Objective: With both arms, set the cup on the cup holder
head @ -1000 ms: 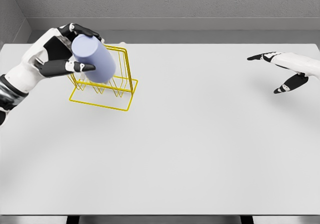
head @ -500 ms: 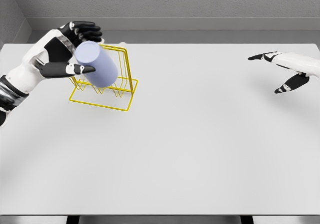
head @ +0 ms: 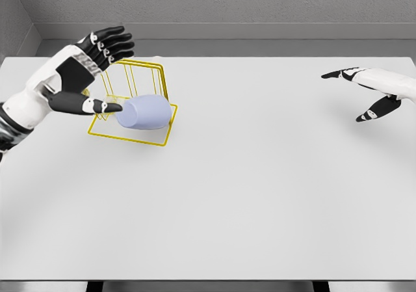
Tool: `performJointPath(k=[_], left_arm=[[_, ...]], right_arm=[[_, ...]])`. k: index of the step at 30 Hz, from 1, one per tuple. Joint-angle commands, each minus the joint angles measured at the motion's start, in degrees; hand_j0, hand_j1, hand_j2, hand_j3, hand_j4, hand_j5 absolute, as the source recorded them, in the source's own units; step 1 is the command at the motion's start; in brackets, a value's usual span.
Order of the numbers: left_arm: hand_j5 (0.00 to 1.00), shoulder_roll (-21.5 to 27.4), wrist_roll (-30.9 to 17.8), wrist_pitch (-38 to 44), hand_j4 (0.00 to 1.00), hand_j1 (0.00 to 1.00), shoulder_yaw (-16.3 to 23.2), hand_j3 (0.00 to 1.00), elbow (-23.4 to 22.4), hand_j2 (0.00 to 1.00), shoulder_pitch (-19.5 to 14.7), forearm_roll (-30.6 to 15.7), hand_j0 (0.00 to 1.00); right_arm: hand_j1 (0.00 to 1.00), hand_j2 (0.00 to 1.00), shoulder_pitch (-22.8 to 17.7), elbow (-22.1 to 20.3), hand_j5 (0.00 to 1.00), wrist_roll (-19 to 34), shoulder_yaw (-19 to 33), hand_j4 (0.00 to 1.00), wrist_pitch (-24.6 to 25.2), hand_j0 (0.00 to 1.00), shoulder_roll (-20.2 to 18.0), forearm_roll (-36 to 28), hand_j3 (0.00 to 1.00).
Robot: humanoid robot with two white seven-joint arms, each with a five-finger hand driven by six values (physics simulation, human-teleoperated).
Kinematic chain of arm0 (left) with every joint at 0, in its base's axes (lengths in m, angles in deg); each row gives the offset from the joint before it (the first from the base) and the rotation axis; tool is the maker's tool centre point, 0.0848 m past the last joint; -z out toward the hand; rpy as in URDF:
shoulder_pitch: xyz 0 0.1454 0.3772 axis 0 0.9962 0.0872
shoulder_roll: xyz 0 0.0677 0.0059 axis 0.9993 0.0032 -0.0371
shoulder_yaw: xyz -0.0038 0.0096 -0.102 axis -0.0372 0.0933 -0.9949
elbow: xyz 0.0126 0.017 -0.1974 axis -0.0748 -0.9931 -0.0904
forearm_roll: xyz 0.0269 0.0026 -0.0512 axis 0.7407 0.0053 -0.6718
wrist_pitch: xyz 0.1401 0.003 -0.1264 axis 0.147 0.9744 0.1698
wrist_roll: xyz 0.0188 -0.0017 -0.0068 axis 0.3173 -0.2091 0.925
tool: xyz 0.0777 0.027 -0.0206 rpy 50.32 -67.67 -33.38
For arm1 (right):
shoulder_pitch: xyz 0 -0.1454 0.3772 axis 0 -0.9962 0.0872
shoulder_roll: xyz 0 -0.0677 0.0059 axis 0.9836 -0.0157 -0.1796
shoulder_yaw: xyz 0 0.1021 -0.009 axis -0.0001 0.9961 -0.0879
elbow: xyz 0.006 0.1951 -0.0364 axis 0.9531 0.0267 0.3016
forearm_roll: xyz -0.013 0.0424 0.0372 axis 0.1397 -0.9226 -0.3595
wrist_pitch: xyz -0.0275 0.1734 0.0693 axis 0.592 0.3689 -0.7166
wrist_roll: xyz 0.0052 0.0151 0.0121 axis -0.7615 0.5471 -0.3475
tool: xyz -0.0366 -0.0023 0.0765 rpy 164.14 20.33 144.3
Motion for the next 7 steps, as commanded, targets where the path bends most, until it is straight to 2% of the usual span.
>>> performJointPath(k=[1,4,5,6,7], left_arm=[[0.98,4.4,-6.3,-5.5,0.98,0.98,0.0,0.98,3.1,0.98,0.0,0.0,0.98],[1.00,7.1,-6.3,-12.5,1.00,1.00,0.1,1.00,4.0,1.00,3.4,4.5,1.00],[1.00,9.3,-6.3,-13.2,1.00,1.00,0.1,1.00,4.0,1.00,5.2,5.1,1.00],[1.00,11.1,-6.3,-13.2,1.00,1.00,0.3,1.00,4.0,1.00,5.5,5.3,1.00],[1.00,11.1,-6.3,-13.2,1.00,1.00,0.3,1.00,4.1,1.00,7.3,5.3,1.00]], right_arm=[[1.00,1.00,0.0,0.0,1.00,0.0,0.1,1.00,0.1,1.00,0.0,-0.4,1.00],[1.00,1.00,0.0,-0.1,1.00,0.0,0.1,1.00,0.1,1.00,-0.1,-0.4,1.00],[1.00,1.00,0.0,0.0,1.00,0.0,0.1,1.00,0.1,1.00,-0.1,-0.4,1.00],[1.00,1.00,0.0,0.0,1.00,0.0,0.1,1.00,0.1,1.00,-0.1,-0.4,1.00],[1.00,1.00,0.0,-0.1,1.00,0.0,0.1,1.00,0.1,1.00,-0.1,-0.4,1.00]])
